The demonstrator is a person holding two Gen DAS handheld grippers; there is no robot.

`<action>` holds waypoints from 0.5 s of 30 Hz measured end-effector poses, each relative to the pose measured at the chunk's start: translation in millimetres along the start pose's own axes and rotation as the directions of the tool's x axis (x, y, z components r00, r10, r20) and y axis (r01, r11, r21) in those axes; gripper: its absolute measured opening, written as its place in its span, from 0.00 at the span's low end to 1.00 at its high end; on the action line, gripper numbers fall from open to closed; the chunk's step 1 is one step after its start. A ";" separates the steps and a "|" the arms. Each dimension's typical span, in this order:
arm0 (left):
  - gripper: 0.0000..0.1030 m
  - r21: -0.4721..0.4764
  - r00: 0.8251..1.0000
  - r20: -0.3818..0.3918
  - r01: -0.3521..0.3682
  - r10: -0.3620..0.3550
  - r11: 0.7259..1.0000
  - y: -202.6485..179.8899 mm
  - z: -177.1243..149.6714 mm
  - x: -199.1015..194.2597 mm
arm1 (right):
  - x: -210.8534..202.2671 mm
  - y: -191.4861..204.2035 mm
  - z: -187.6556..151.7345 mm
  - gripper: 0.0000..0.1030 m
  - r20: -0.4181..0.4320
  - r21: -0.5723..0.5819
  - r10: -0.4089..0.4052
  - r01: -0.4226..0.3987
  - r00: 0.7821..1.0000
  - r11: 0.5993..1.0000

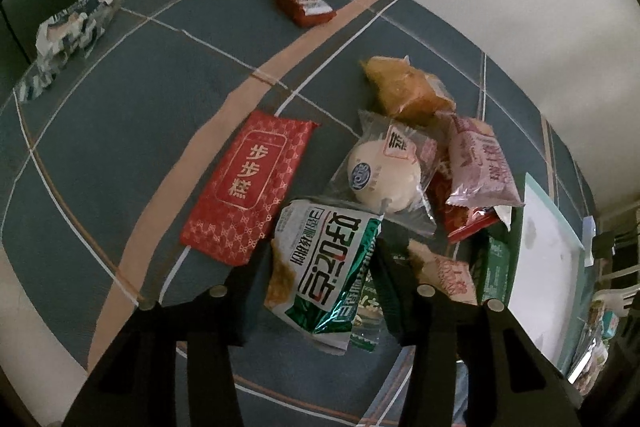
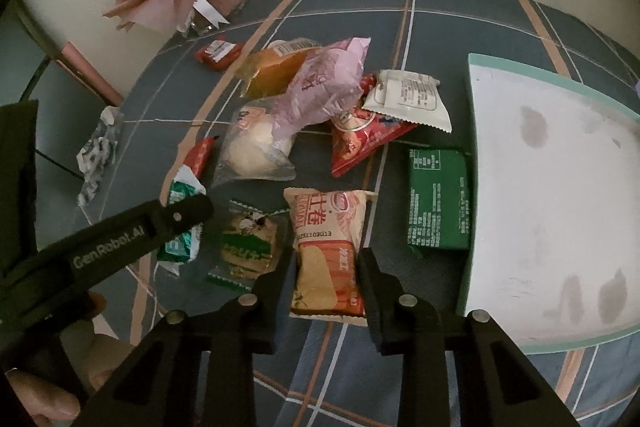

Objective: Organize snacks
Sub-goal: 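Lift the green-white pack with the left gripper while the right lifts the orange bread bag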

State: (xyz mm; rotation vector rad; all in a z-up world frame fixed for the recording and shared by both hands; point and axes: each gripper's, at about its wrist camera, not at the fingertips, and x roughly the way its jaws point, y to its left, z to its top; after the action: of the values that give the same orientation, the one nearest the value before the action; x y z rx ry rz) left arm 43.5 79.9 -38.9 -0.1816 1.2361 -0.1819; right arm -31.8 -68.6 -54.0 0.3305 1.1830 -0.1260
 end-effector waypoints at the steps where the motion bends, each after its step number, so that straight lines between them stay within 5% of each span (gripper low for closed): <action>1: 0.49 0.006 1.000 -0.001 -0.004 0.004 1.000 -1.1 -0.2 -0.8 | 1.0 0.0 0.1 0.32 -0.009 -0.004 -0.001 0.001 1.000 1.000; 12: 0.49 -0.014 0.997 -0.074 -0.005 0.004 1.000 3.0 -1.9 14.0 | 31.9 3.4 -1.1 0.35 -0.073 -0.034 -0.040 0.037 0.997 0.999; 15: 0.49 -0.013 0.997 -0.082 -0.003 0.002 1.000 3.2 -4.5 16.2 | 38.7 6.1 -0.4 0.44 -0.076 -0.042 -0.049 0.046 0.996 0.998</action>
State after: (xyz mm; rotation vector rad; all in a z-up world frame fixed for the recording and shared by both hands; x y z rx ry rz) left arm 44.5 79.0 -56.0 -0.1856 1.3195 -0.1800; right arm -15.9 -59.8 -88.6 0.2739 1.2683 -0.1313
